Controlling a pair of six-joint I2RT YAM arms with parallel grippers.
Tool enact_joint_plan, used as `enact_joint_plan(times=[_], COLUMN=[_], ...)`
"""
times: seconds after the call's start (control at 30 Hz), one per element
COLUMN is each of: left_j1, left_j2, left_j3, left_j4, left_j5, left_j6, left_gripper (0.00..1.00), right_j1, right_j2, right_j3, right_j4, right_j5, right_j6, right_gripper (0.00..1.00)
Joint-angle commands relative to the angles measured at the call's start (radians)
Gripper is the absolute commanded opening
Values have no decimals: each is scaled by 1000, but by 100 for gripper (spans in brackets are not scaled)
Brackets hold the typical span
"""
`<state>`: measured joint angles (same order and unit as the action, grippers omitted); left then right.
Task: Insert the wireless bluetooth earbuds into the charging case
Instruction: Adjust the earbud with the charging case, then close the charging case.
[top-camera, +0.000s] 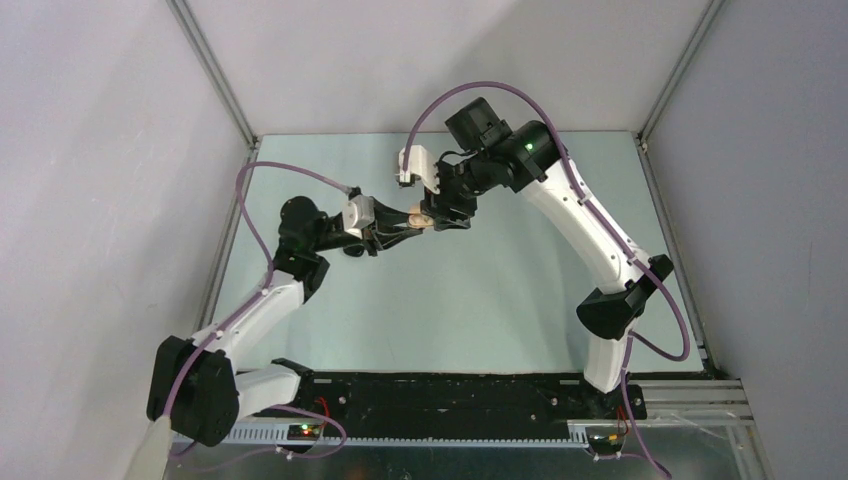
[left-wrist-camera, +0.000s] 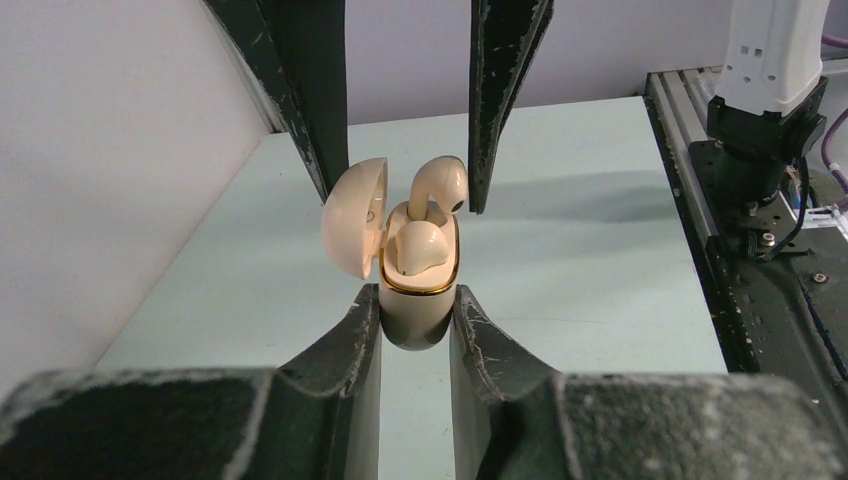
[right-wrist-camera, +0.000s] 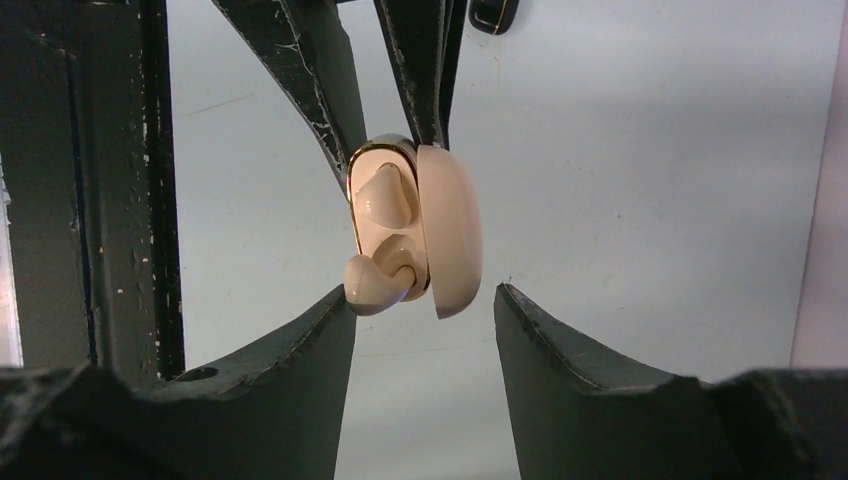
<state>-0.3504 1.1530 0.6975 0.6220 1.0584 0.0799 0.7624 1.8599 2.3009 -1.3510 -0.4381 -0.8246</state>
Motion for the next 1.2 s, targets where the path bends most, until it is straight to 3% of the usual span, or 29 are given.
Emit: enact_joint_plan(times=[0.0,0.57,0.83,1.03,1.17], left_j1=[-3,-5,1,12,29], left_j2=[6,-2,26,76,124], left_j3=[45,44,54,83,91], left_j4=[18,15,7,10,16], left_j5=[1,3,-74,-216,-260], left_j6=[18,21,-80,-292,-414], left_gripper=[0,0,0,0,1], right_j1=[-12,-32,-27,12,18], right_j2=[1,59,-5,-60,-83], right_j3=[45,90,57,-41,-132], right_j4=[-3,49,-21,24,148], right_j5=[11,-66,-210,-151,53], right_j6=[51,245,124,89,149], right_gripper=[59,65,68,69,70])
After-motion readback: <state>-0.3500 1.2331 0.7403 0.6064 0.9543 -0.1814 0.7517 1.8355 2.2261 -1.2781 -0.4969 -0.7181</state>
